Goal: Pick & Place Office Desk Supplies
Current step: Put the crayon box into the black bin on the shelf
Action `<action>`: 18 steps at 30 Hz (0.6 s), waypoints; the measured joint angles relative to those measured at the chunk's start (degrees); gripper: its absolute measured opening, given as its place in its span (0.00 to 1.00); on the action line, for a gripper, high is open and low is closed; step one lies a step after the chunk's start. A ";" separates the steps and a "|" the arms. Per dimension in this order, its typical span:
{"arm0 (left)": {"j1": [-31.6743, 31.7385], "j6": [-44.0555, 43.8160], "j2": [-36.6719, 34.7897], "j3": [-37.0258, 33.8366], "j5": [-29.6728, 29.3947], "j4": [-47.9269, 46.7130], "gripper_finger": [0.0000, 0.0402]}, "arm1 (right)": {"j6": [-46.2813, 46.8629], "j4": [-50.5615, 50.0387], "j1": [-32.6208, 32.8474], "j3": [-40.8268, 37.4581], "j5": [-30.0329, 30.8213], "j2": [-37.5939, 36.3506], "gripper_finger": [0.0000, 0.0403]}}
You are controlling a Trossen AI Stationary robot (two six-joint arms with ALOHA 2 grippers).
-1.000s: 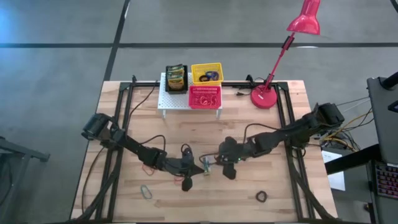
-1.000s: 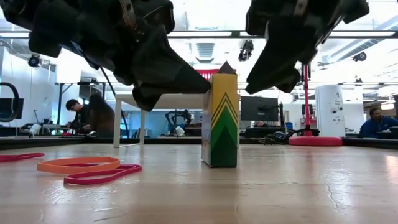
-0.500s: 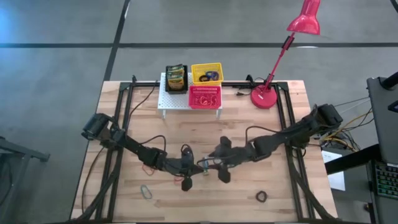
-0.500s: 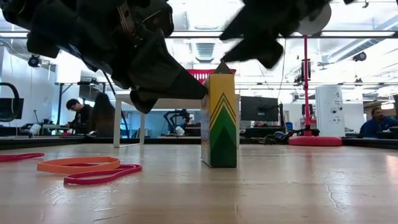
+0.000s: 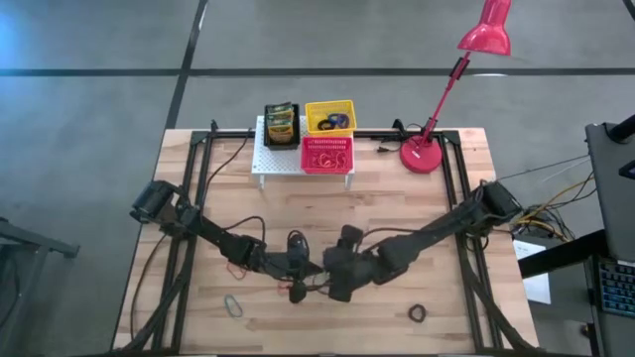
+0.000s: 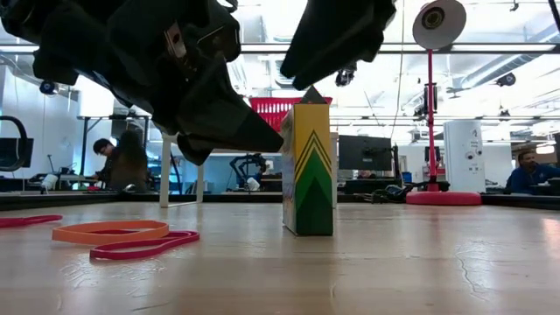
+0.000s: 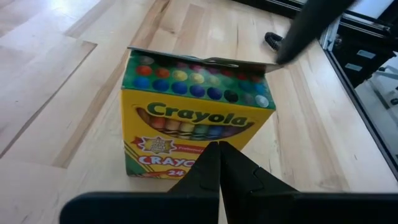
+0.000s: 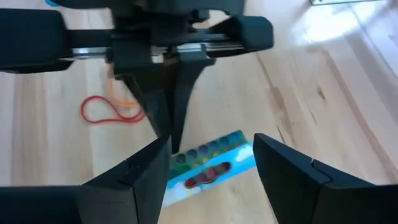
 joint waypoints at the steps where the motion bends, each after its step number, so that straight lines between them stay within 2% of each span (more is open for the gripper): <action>1: -0.02 -0.02 0.00 0.00 0.00 0.00 0.01 | 0.25 -0.39 0.00 0.49 -0.04 0.13 0.56; 8: -0.02 -0.01 0.00 -0.02 0.00 0.00 0.01 | 5.30 -3.82 -0.13 0.33 -0.79 0.15 0.56; 18: -0.02 -0.02 0.00 -0.02 0.00 0.02 0.01 | 6.20 -2.57 -0.11 -0.47 -2.66 0.21 0.56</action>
